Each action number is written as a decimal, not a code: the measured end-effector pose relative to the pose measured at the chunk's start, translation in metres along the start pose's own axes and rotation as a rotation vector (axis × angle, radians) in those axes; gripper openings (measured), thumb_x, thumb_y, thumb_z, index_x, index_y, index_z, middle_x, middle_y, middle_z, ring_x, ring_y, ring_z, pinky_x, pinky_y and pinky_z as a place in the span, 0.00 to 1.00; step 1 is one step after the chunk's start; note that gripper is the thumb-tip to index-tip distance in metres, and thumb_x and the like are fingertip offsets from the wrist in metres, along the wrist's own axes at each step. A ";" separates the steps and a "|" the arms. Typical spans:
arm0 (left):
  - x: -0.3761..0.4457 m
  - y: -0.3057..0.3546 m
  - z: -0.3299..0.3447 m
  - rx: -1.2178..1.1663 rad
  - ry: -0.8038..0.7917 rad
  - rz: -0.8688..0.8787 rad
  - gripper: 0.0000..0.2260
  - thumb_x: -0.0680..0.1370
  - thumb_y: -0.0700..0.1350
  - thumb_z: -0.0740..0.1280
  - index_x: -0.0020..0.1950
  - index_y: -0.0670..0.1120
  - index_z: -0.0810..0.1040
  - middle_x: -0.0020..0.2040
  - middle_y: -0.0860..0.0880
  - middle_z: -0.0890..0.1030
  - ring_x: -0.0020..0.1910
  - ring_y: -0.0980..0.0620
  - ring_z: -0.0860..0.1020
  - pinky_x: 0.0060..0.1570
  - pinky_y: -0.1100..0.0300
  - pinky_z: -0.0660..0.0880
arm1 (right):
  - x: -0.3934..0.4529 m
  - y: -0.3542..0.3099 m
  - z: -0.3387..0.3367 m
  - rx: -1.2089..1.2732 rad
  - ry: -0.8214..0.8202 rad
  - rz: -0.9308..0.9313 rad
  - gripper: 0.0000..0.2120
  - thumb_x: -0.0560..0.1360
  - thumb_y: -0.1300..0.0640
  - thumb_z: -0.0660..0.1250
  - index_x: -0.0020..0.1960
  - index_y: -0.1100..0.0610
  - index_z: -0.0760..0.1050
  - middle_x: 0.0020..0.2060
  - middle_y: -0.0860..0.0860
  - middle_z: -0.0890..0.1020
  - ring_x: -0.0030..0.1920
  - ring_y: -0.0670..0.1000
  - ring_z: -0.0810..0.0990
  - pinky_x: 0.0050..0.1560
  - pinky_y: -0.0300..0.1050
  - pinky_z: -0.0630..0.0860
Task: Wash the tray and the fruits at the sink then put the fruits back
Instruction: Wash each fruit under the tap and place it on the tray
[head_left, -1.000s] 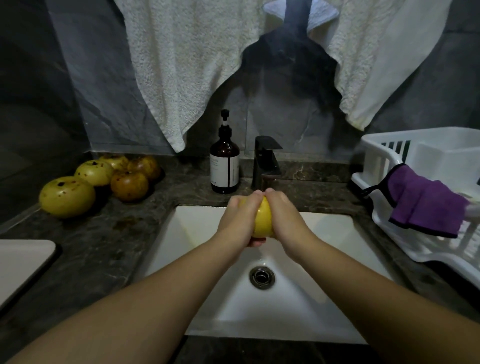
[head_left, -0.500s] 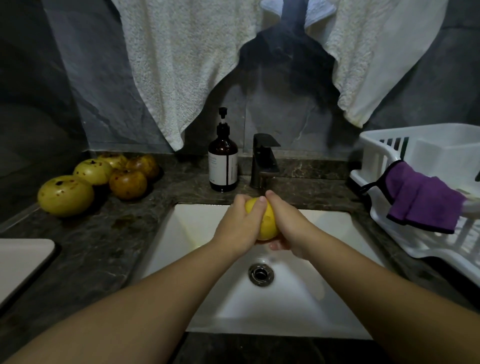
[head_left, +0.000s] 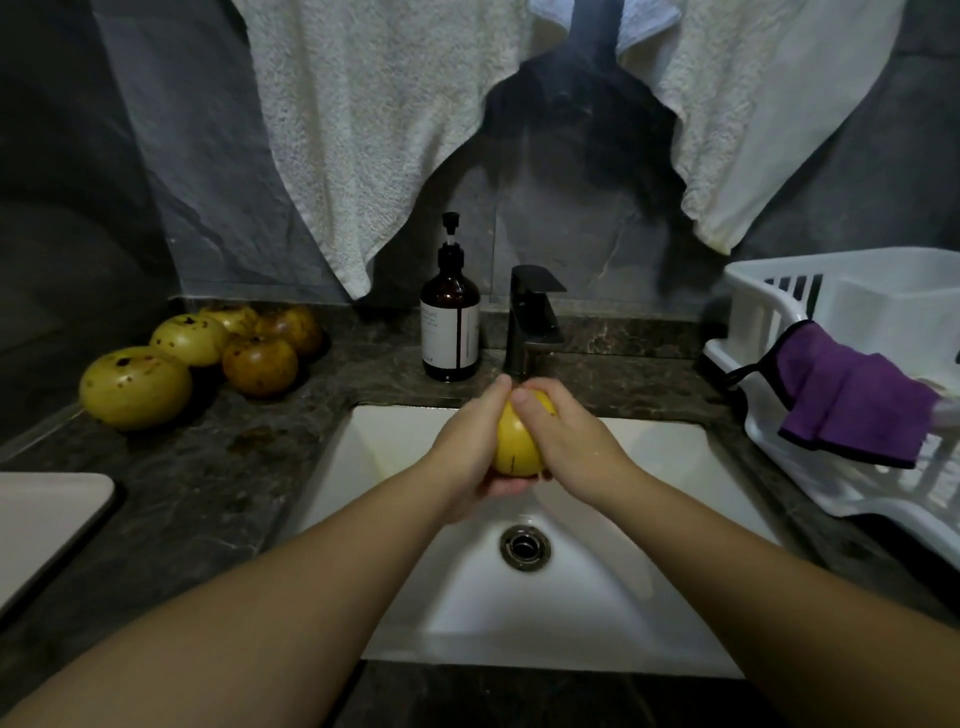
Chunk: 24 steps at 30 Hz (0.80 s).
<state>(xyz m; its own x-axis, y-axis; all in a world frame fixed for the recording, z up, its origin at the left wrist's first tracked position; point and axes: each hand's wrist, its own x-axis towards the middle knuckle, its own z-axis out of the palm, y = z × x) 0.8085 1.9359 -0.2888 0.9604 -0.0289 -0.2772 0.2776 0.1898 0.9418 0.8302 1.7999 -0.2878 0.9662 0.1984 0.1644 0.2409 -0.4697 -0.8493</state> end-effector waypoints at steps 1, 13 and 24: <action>-0.001 0.001 -0.001 -0.094 -0.050 -0.068 0.22 0.78 0.68 0.66 0.63 0.55 0.80 0.58 0.42 0.84 0.46 0.43 0.88 0.34 0.54 0.83 | 0.000 0.002 -0.002 -0.039 0.002 -0.084 0.23 0.73 0.28 0.57 0.63 0.37 0.70 0.55 0.49 0.79 0.51 0.49 0.80 0.44 0.46 0.77; -0.002 0.005 0.002 0.029 -0.031 0.003 0.24 0.79 0.70 0.62 0.65 0.55 0.77 0.58 0.42 0.82 0.44 0.46 0.87 0.37 0.53 0.83 | 0.003 0.004 -0.004 -0.035 0.061 -0.080 0.22 0.76 0.30 0.54 0.61 0.38 0.73 0.54 0.49 0.79 0.51 0.52 0.81 0.44 0.49 0.78; 0.007 -0.006 0.006 -0.014 -0.079 -0.067 0.22 0.80 0.63 0.68 0.67 0.51 0.73 0.58 0.36 0.84 0.48 0.39 0.85 0.37 0.53 0.81 | 0.009 0.015 -0.010 0.441 -0.112 0.426 0.21 0.76 0.31 0.63 0.56 0.47 0.76 0.33 0.52 0.79 0.26 0.48 0.73 0.27 0.39 0.67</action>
<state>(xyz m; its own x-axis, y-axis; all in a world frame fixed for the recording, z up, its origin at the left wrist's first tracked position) 0.8136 1.9284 -0.2947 0.9388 -0.1195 -0.3231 0.3414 0.1982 0.9188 0.8431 1.7862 -0.2942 0.9480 0.1722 -0.2675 -0.2468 -0.1325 -0.9600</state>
